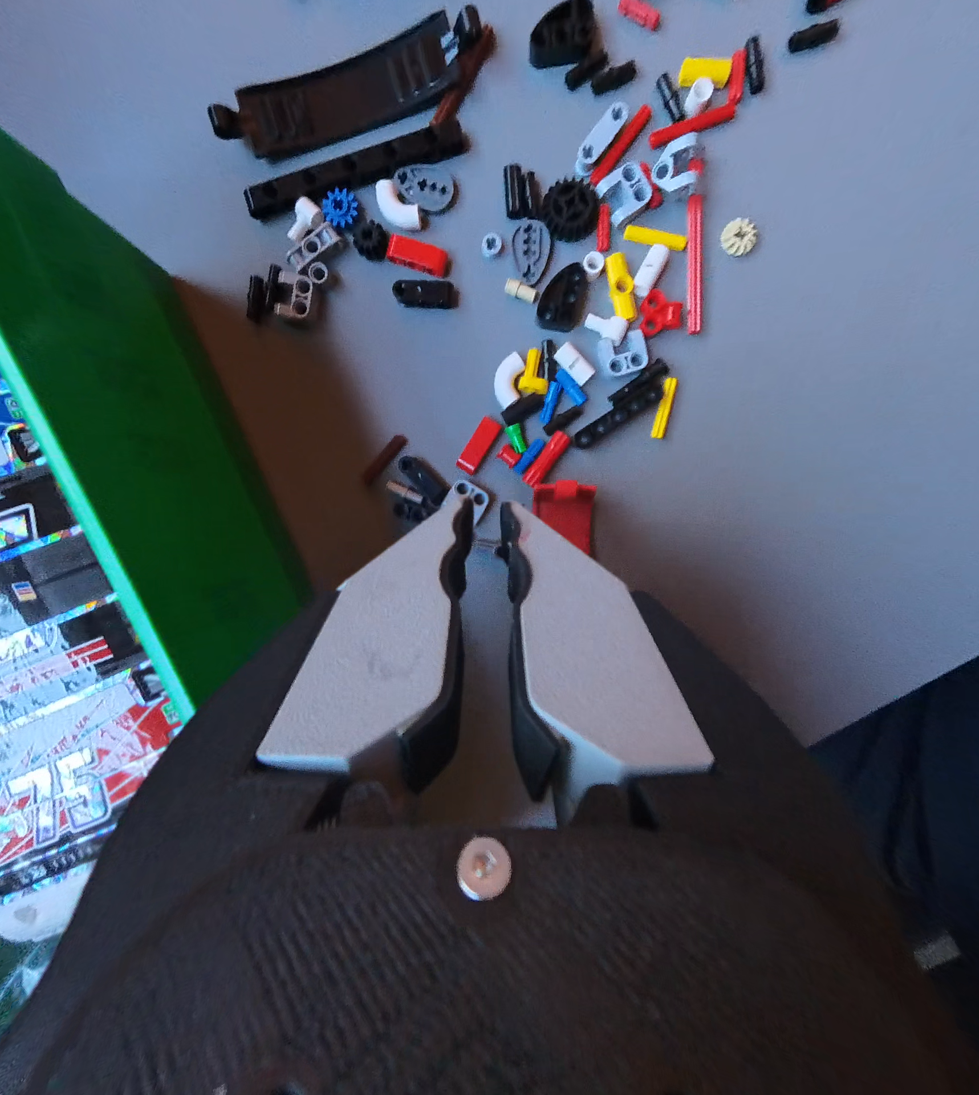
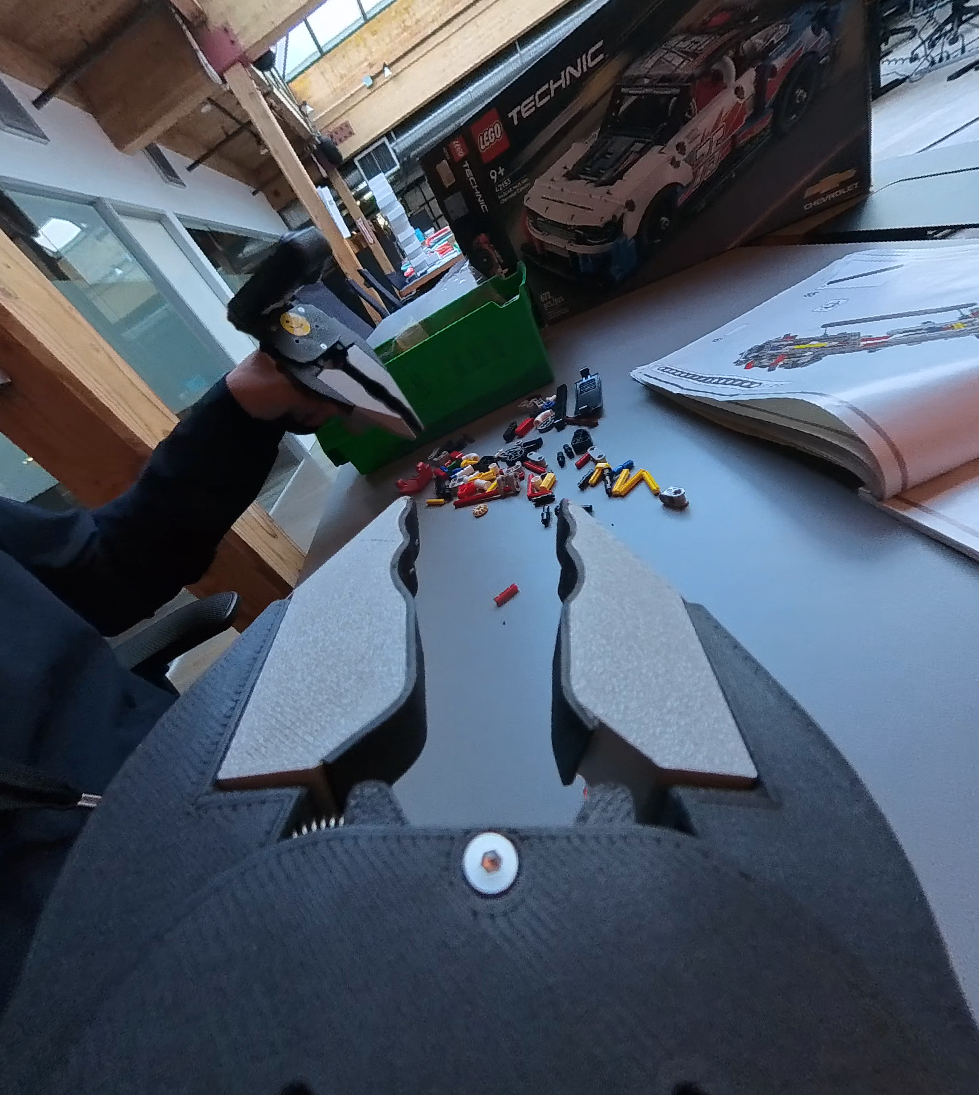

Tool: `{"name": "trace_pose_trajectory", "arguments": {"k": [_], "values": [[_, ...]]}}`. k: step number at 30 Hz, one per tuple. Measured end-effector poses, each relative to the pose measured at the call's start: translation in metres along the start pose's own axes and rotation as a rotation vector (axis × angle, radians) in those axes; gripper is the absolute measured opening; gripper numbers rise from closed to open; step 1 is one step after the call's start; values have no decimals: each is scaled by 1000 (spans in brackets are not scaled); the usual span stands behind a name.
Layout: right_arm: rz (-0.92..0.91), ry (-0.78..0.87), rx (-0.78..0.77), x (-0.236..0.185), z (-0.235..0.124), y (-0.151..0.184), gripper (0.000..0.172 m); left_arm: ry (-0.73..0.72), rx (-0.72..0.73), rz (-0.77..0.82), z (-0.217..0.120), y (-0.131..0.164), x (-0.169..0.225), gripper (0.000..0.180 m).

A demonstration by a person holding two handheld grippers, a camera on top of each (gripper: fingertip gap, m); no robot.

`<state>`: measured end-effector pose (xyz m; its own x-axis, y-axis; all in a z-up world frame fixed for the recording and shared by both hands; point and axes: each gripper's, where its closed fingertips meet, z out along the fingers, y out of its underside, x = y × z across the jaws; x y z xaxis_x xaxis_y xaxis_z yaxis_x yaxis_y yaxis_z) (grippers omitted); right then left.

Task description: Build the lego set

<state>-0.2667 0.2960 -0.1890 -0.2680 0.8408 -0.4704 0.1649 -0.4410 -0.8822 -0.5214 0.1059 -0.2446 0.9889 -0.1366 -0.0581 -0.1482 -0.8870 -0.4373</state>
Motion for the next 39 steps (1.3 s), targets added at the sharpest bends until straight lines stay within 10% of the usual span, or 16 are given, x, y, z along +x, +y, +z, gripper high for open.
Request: {"name": "trace_pose_trajectory", "arguments": {"k": [21, 39], "values": [[1, -9, -4, -4, 1, 2, 43, -127, 0, 82, 24, -49, -17, 10], [-17, 23, 20, 2, -6, -5, 41, -141, 549, 89, -7, -150, 3, 11]]}}
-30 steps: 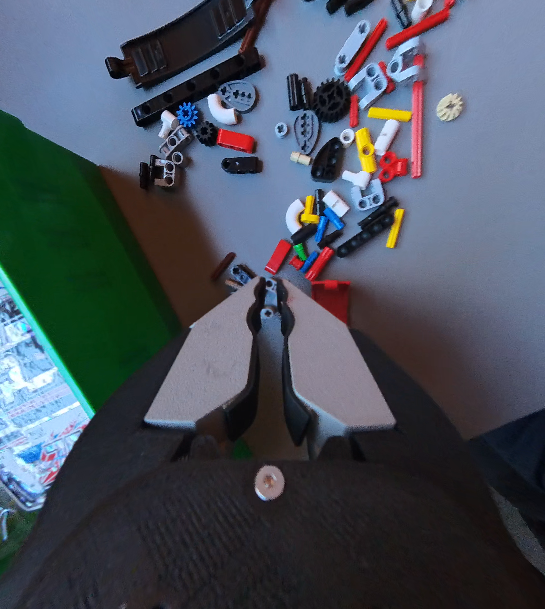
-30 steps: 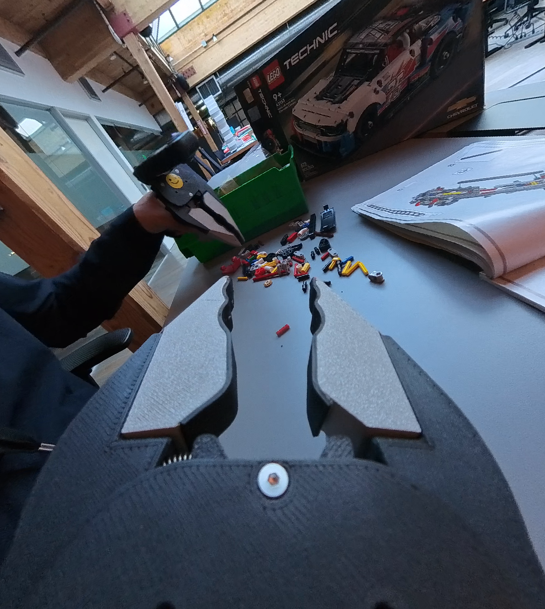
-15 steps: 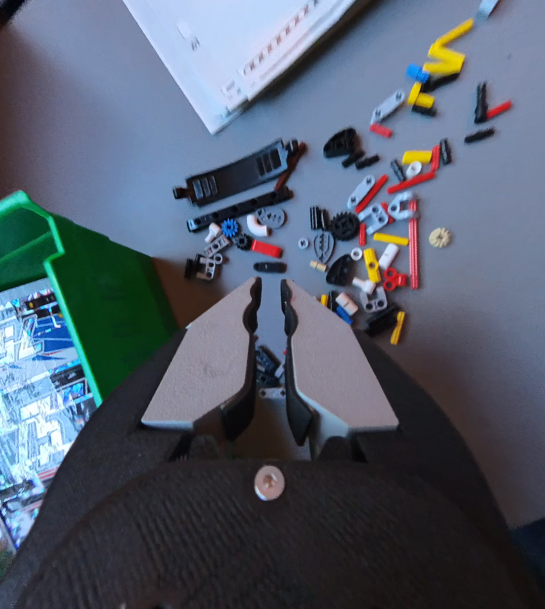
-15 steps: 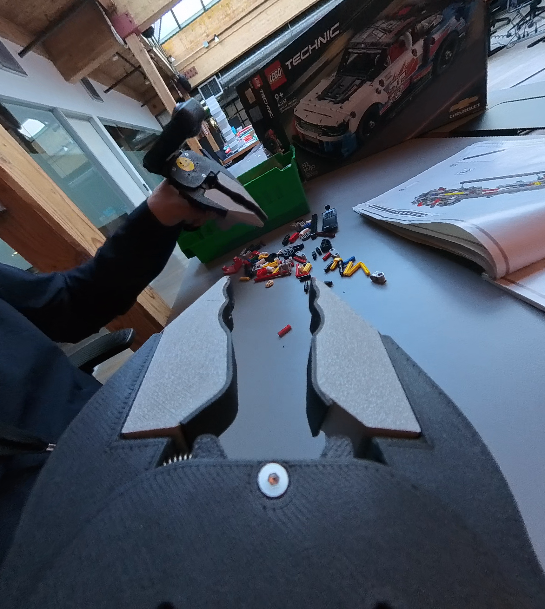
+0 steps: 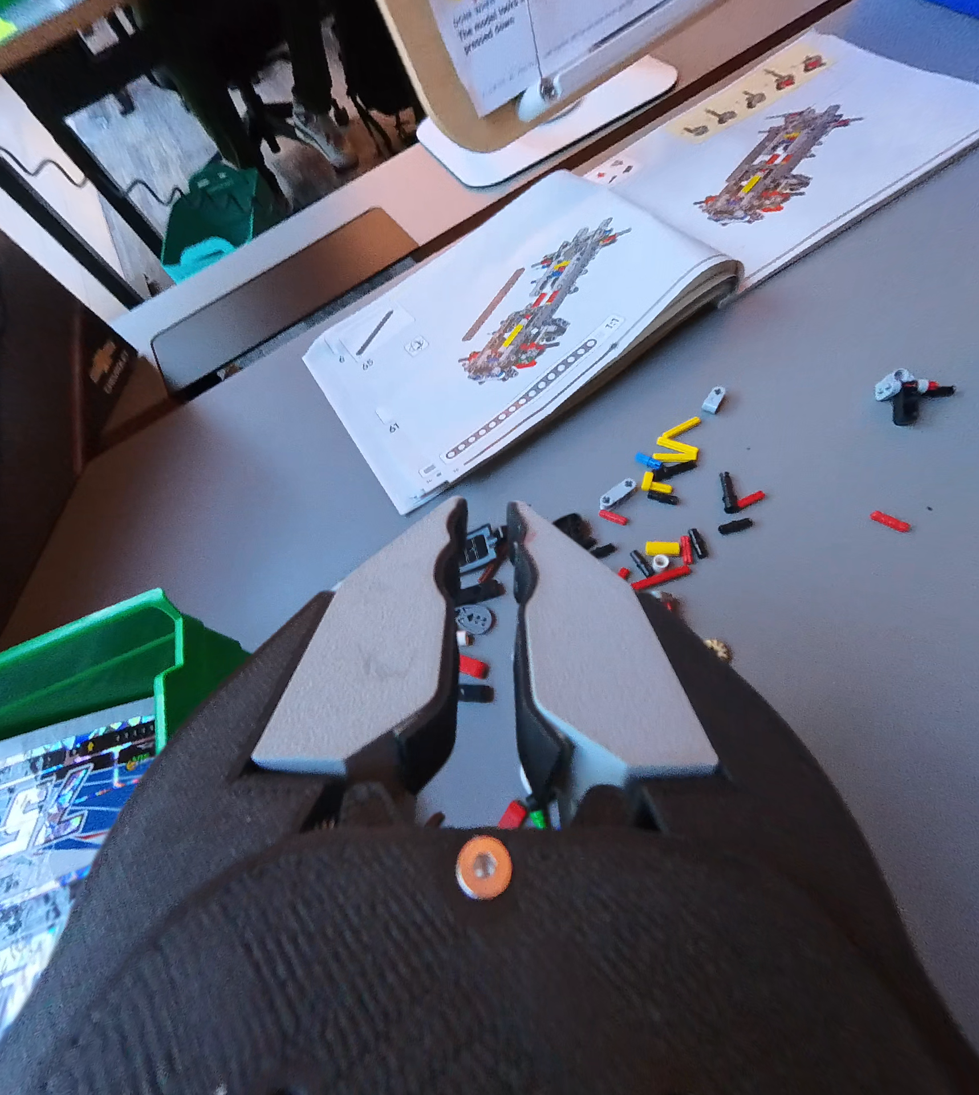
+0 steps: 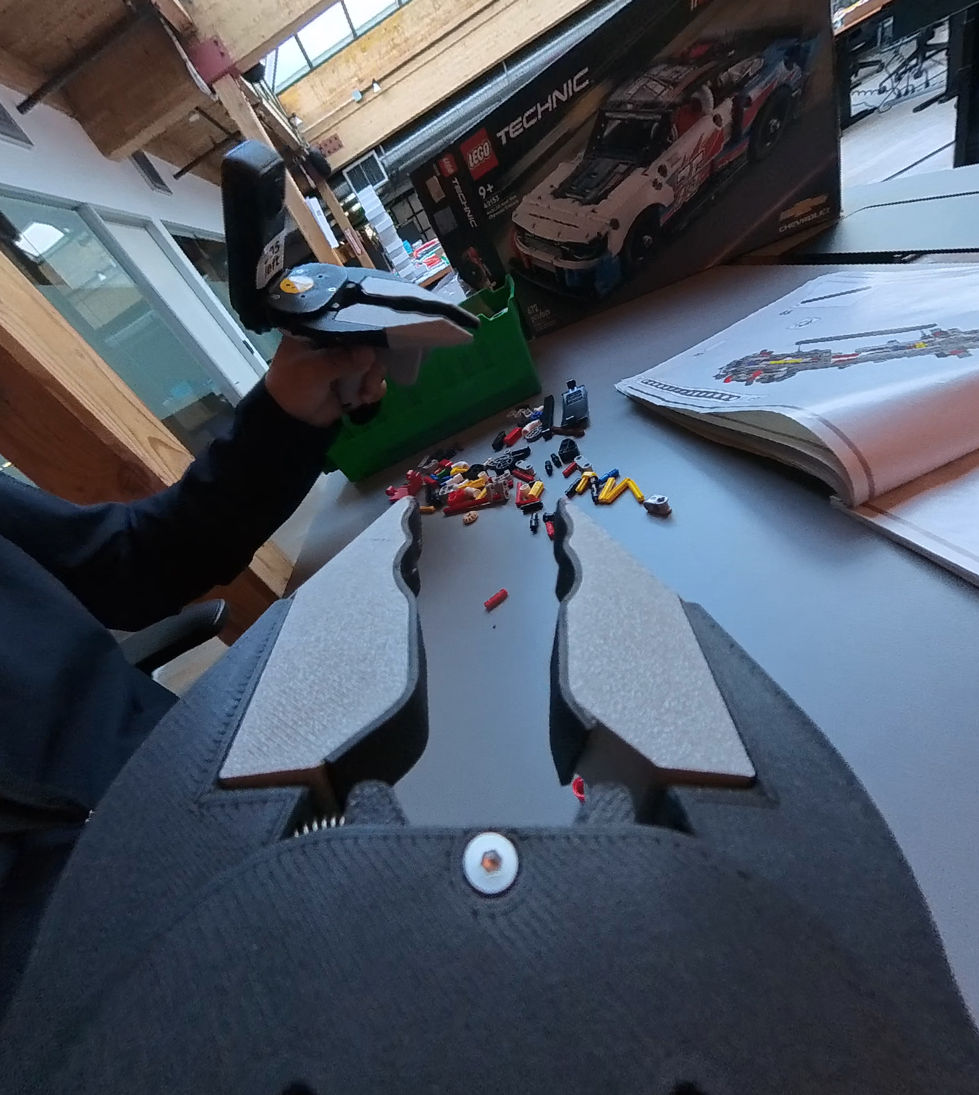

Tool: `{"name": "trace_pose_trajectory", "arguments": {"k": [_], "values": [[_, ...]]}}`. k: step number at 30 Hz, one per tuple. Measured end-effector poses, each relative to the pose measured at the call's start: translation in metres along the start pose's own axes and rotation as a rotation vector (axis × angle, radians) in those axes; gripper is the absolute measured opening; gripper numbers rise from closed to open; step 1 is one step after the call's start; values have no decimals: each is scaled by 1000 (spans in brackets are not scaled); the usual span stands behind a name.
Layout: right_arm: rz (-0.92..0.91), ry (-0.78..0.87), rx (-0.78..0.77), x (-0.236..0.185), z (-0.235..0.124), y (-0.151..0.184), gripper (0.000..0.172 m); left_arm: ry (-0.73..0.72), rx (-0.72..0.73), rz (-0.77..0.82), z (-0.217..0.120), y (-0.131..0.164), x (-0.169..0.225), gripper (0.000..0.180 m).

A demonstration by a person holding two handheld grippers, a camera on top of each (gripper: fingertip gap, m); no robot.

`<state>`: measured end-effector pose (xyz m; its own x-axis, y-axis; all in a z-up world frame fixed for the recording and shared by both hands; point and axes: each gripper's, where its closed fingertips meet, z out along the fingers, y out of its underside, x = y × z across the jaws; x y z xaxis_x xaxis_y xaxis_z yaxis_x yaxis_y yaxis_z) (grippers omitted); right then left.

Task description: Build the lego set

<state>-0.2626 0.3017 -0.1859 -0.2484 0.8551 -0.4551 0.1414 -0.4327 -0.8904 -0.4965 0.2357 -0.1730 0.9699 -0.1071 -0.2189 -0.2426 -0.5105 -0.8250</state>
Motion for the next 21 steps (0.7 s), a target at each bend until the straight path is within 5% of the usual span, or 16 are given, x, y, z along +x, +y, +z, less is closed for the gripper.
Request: {"name": "trace_pose_trajectory", "arguments": {"k": [4, 15, 21], "values": [[2, 6, 15, 2, -3, -3, 41, 13, 12, 21, -5, 4, 5, 11], [40, -17, 18, 2, -1, -2, 42, 42, -136, -95, -20, 73, 8, 14], [40, -14, 30, 0, -1, -2, 42, -143, 129, -68, -26, 56, -9, 10]]}}
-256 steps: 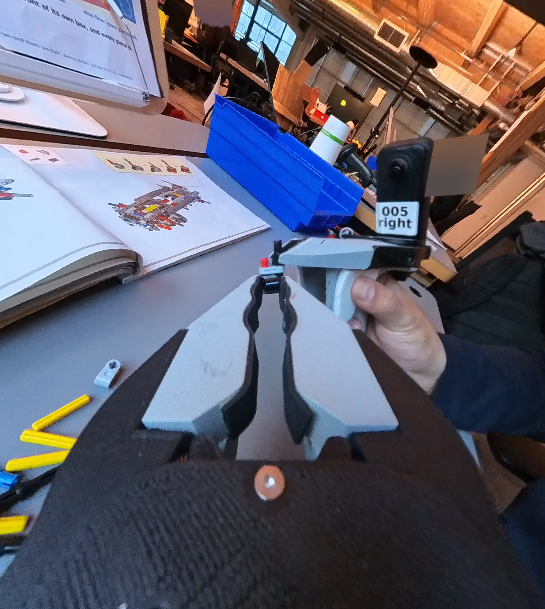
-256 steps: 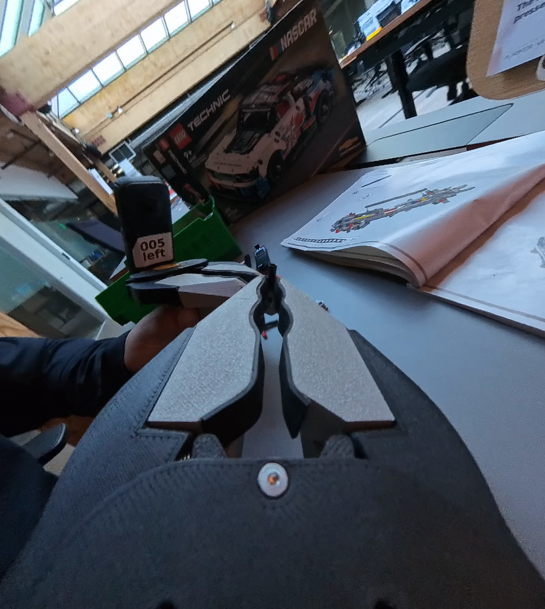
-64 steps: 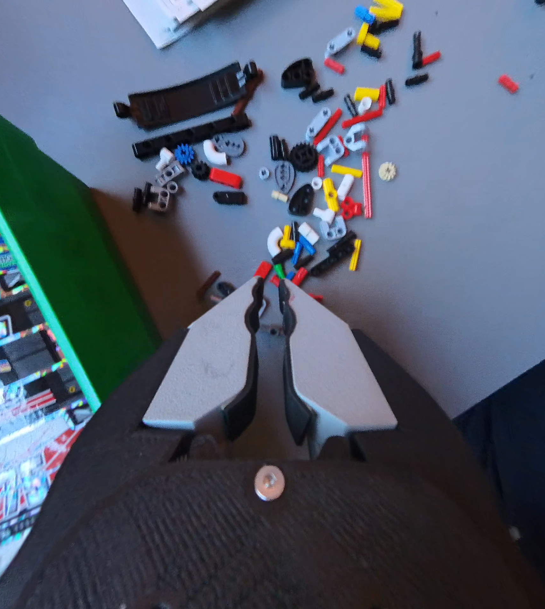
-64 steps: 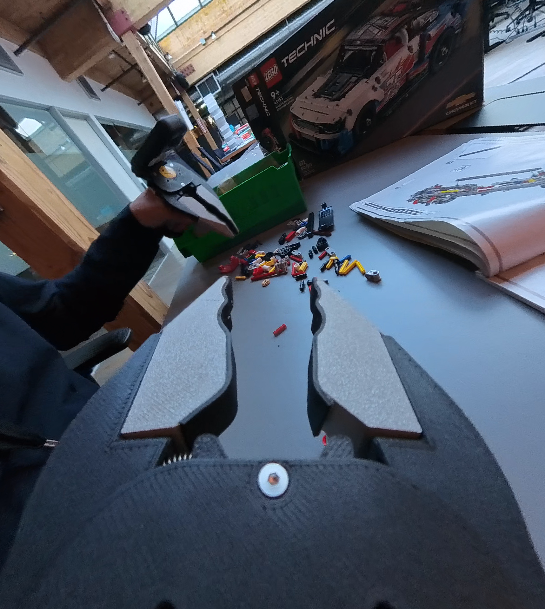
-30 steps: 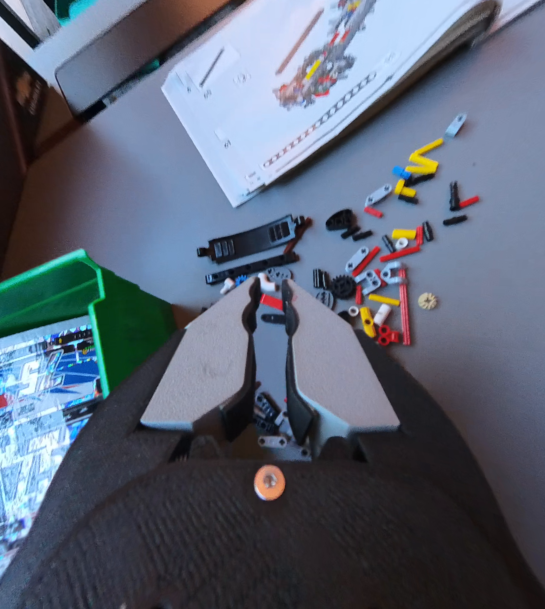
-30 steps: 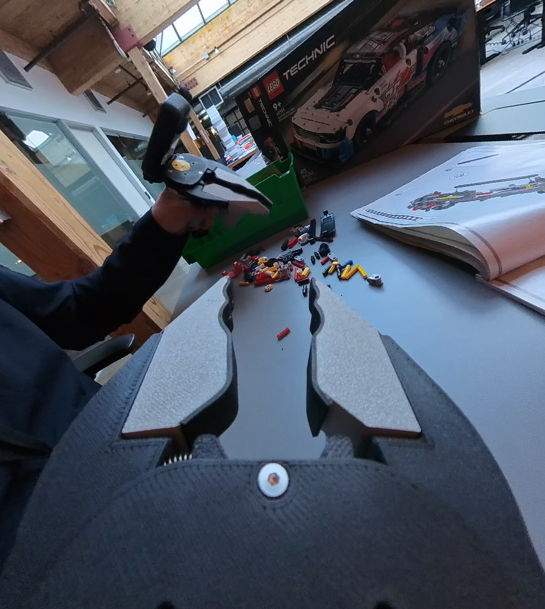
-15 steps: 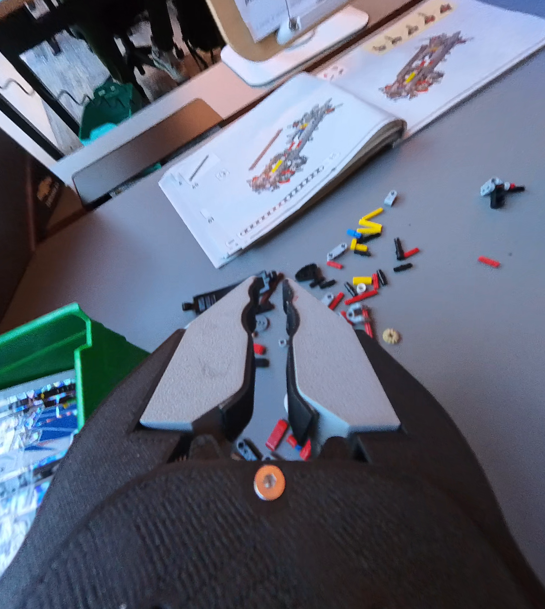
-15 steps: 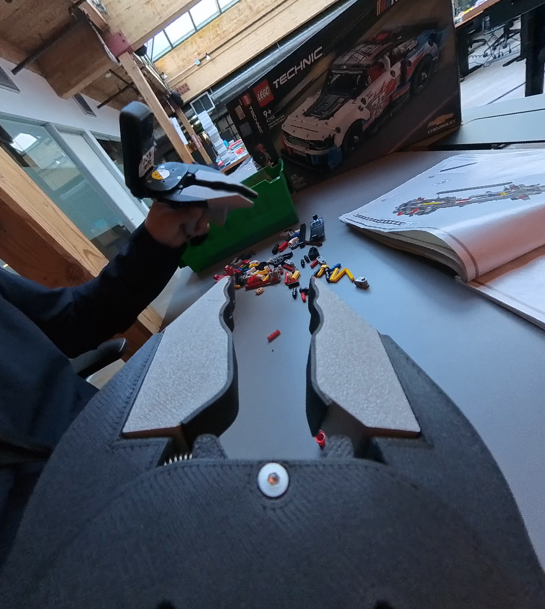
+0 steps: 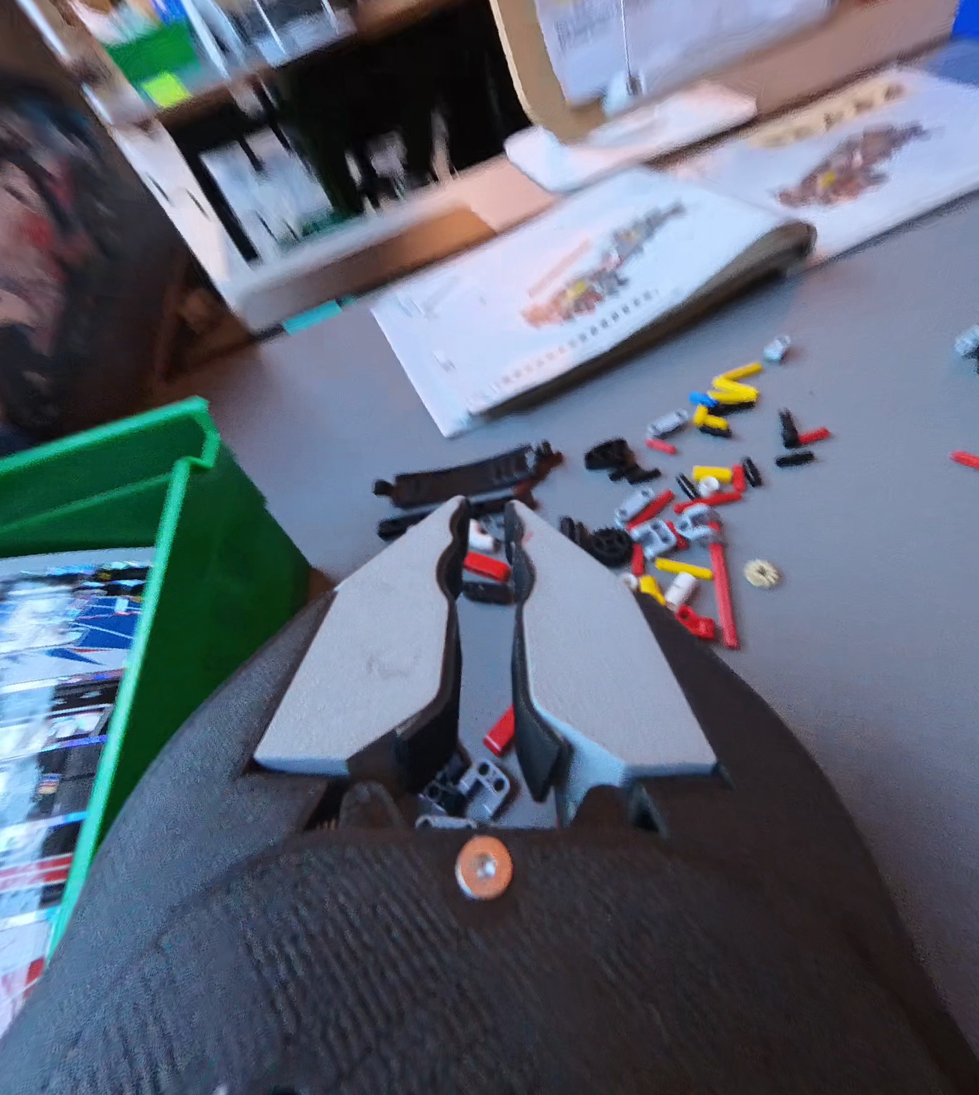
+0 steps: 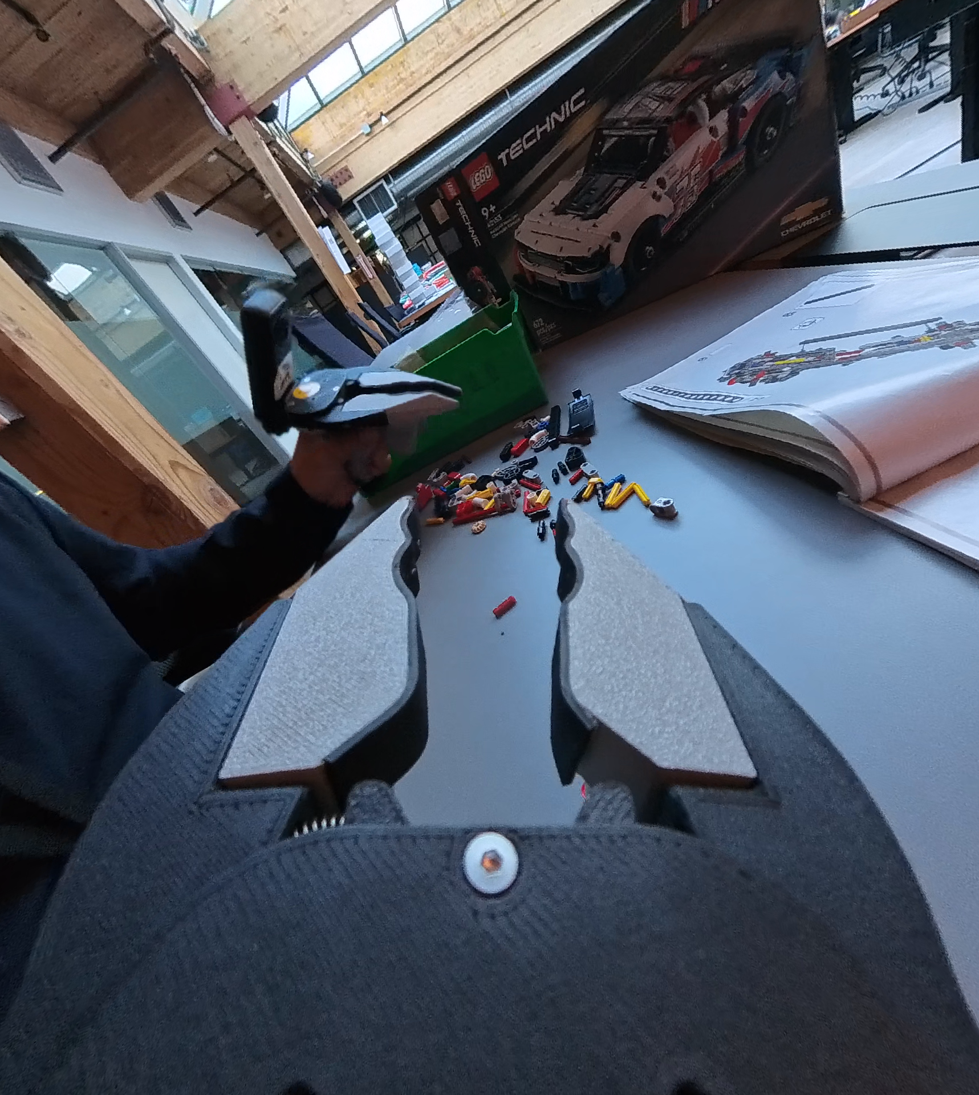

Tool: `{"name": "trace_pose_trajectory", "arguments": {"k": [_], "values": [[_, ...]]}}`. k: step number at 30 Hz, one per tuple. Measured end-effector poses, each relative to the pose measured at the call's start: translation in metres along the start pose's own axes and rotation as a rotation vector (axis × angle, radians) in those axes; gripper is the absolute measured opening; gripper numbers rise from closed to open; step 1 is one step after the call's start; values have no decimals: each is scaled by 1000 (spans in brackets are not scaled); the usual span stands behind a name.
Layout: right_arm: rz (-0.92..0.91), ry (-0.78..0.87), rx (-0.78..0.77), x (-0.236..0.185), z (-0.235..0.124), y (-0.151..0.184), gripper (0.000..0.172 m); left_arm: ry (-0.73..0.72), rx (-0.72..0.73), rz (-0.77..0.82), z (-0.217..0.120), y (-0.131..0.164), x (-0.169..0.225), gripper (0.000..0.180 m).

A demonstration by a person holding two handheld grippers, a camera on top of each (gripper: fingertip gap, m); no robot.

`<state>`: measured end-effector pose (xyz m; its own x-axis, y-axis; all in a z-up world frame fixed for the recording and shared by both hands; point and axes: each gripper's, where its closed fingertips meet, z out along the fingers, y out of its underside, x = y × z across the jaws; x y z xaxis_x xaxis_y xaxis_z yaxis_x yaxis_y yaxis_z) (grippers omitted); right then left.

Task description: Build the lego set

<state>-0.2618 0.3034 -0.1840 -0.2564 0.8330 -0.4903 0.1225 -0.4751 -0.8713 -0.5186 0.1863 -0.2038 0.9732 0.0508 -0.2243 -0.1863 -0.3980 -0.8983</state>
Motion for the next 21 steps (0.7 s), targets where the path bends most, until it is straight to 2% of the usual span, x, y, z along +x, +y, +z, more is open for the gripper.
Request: {"name": "trace_pose_trajectory", "arguments": {"k": [3, 5, 8, 12, 21], "values": [[-5, 6, 43, -3, -5, -7, 42, -103, 130, 24, -8, -3, -12, 5], [1, 2, 75, -6, -7, -14, 43, -153, 137, 18, -9, 4, -20, 3], [24, -2, 106, -9, -10, -18, 44, -146, 172, -28, -10, 0, -22, 2], [27, -21, 117, -17, -9, -21, 46, -130, 131, -14, -3, 5, -19, 4], [-106, 54, -2, -10, 0, -3, 45, -135, 91, 92, 4, 8, -10, 0]]}}
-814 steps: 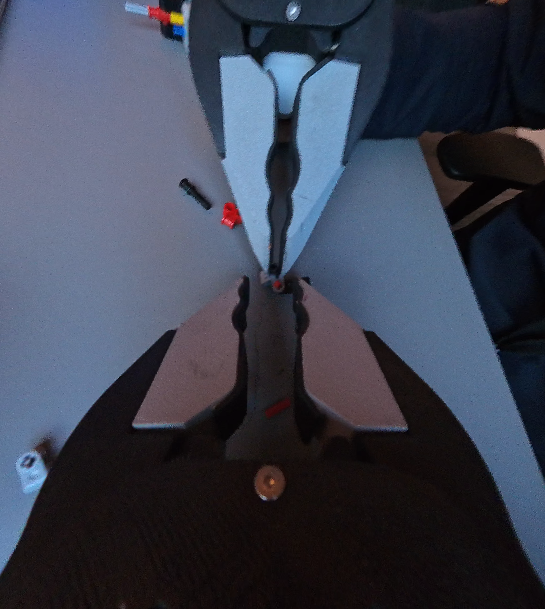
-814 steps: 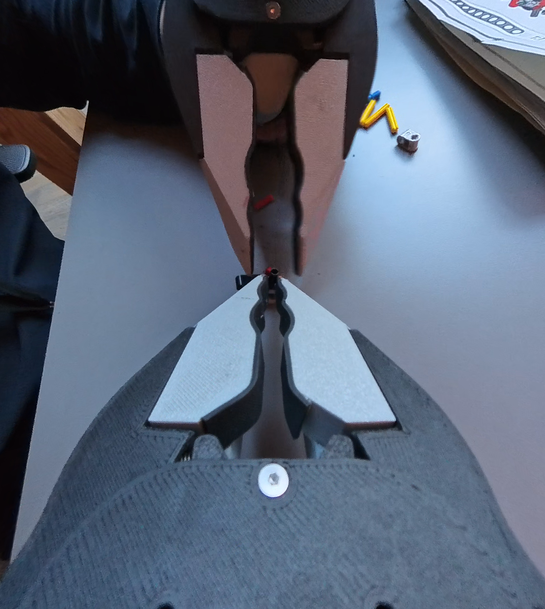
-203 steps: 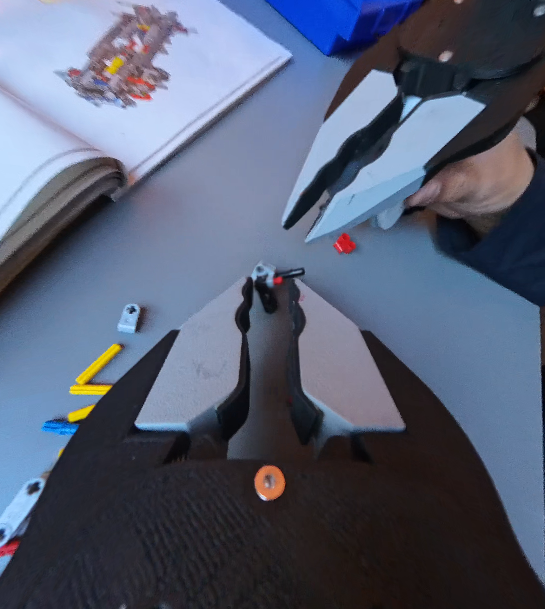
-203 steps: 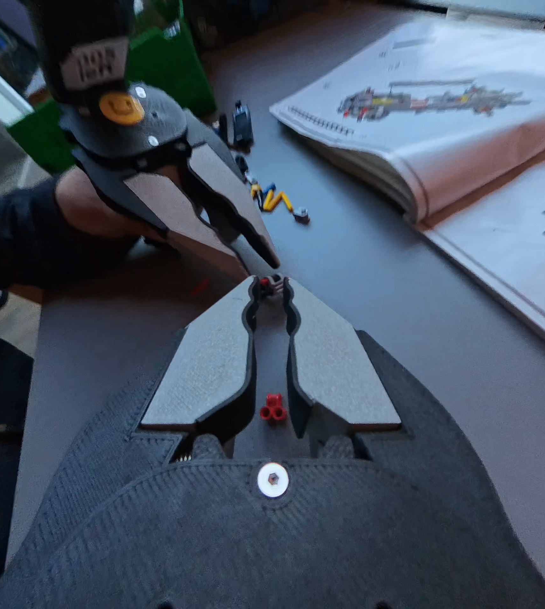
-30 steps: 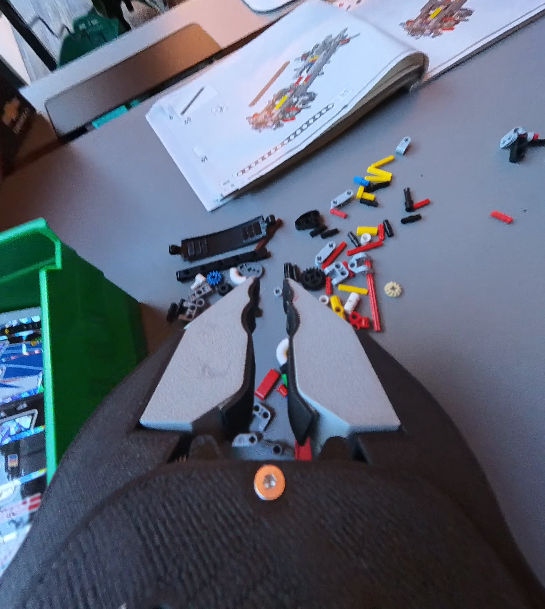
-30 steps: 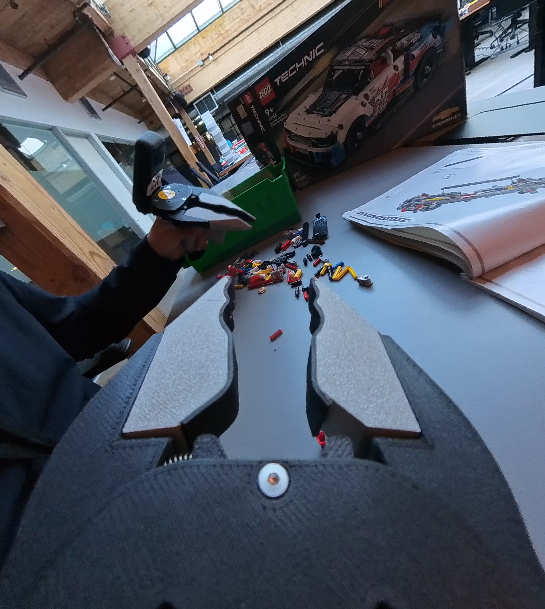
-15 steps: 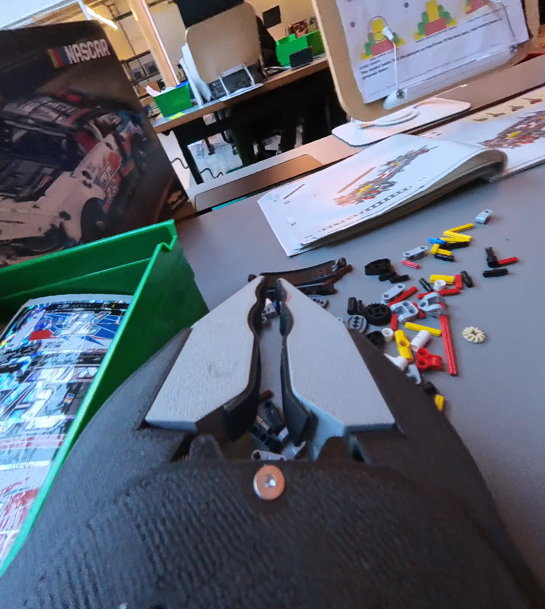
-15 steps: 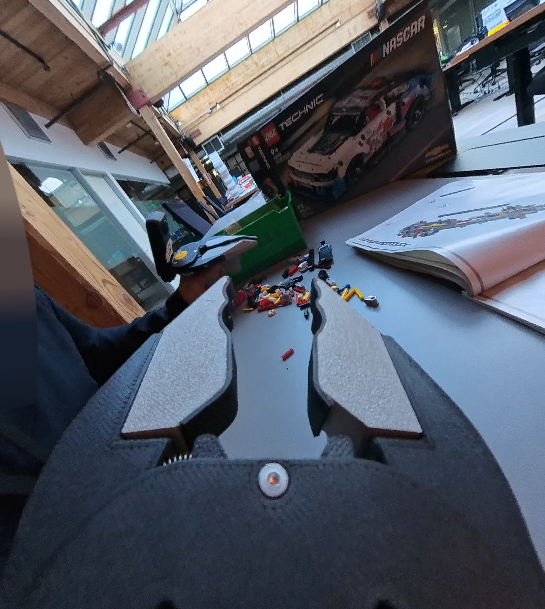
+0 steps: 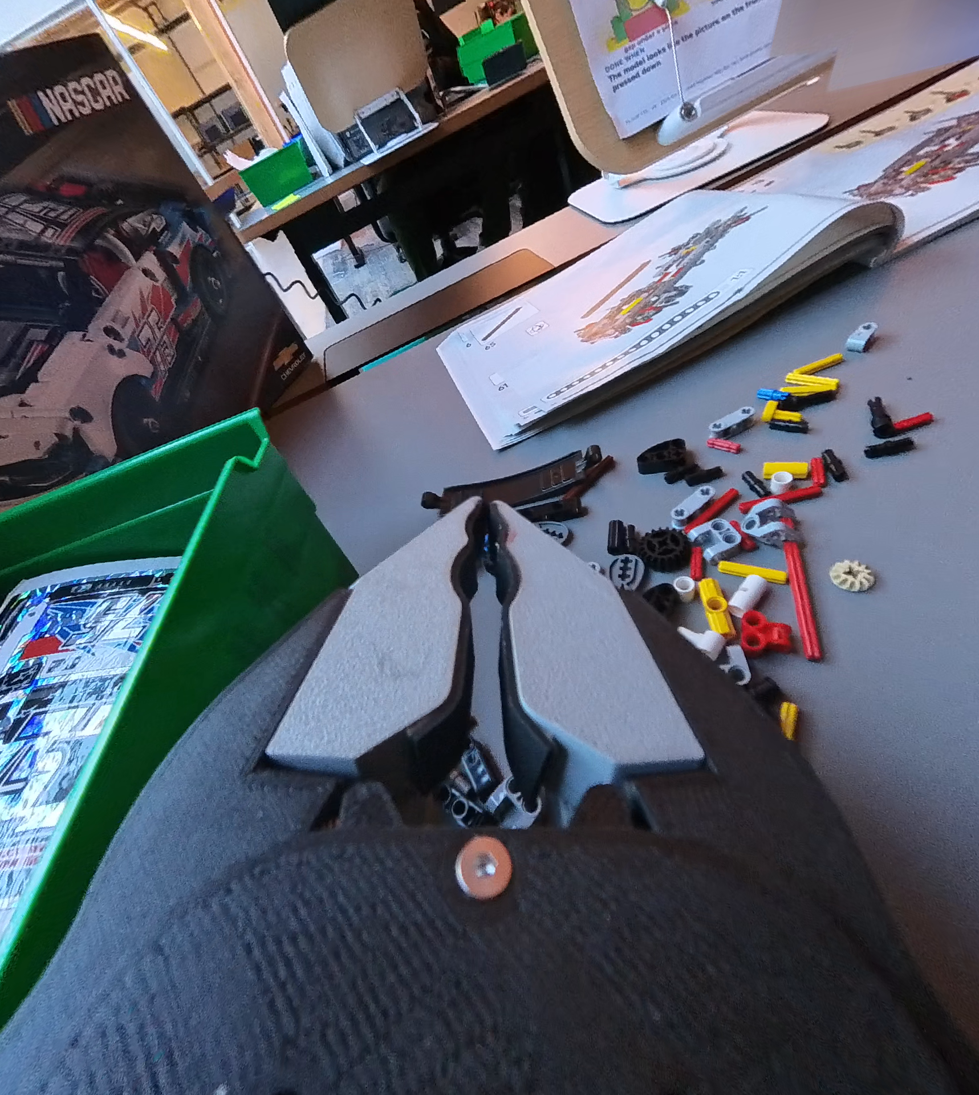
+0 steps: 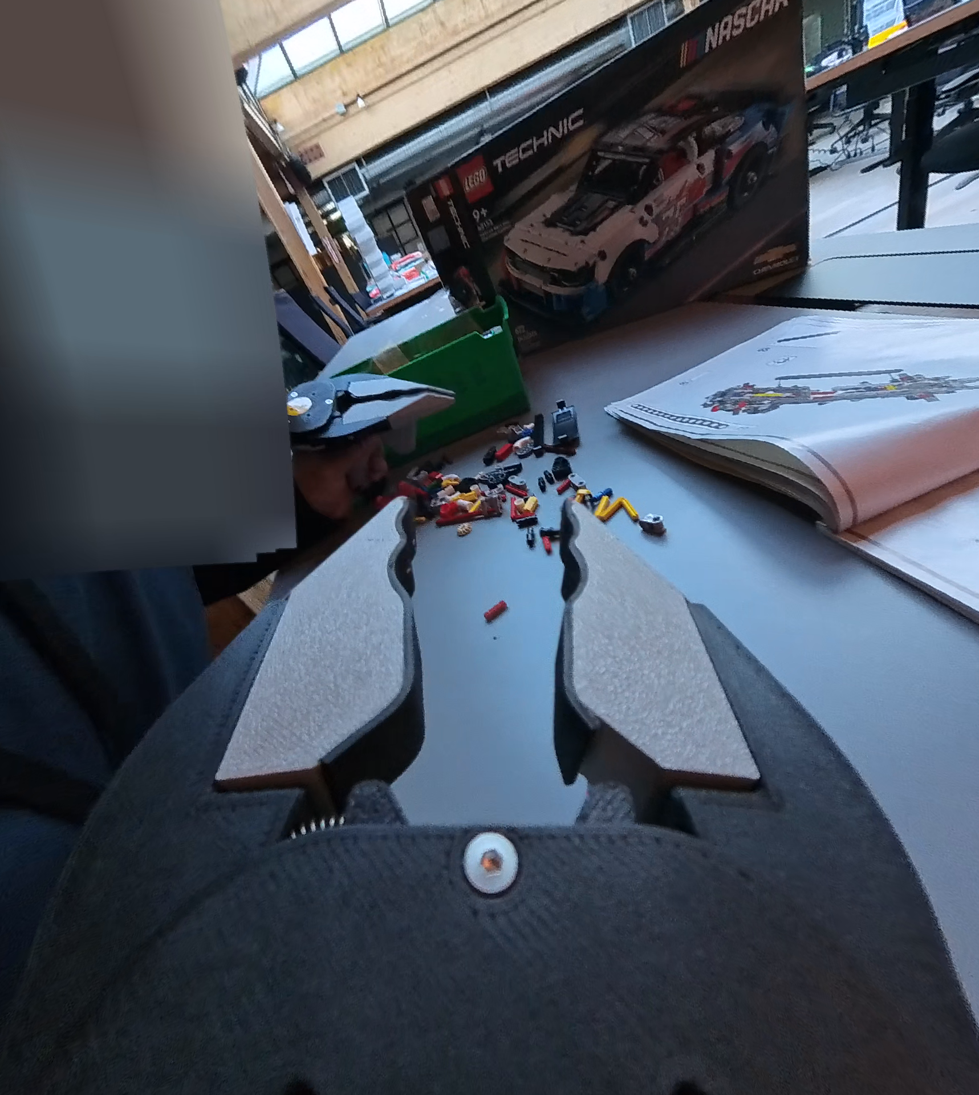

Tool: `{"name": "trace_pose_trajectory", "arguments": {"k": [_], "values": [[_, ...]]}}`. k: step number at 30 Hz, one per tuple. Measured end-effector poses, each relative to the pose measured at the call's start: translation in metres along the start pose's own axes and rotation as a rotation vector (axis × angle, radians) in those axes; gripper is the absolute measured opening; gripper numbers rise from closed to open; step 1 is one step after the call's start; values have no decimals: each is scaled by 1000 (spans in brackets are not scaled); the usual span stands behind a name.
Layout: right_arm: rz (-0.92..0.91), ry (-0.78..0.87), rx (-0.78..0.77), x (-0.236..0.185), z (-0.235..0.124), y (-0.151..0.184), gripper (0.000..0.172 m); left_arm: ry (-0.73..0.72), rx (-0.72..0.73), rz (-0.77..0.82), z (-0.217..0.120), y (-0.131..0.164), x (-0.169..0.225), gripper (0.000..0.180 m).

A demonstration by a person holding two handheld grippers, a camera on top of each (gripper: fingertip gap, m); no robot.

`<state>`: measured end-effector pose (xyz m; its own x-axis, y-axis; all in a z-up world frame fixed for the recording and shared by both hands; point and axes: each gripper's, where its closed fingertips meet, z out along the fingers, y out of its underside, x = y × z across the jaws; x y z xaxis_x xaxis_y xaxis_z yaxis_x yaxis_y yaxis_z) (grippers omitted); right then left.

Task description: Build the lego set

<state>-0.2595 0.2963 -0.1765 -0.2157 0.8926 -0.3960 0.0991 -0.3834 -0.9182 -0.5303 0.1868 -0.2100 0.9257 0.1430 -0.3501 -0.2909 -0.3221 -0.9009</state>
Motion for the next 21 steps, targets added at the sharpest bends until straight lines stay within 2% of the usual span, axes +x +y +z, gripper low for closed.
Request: {"name": "trace_pose_trajectory", "arguments": {"k": [8, 16, 21], "values": [[-48, 70, -37, 18, 0, 7, 43, 3, -33, 13, 6, 4, 1, 0], [-105, 192, 25, 34, -13, -6, 40, 1, -8, -36, 4, 2, -5, 0], [-163, 326, 117, 46, -34, -27, 35, 7, 4, -67, 2, 0, -7, 0]]}}
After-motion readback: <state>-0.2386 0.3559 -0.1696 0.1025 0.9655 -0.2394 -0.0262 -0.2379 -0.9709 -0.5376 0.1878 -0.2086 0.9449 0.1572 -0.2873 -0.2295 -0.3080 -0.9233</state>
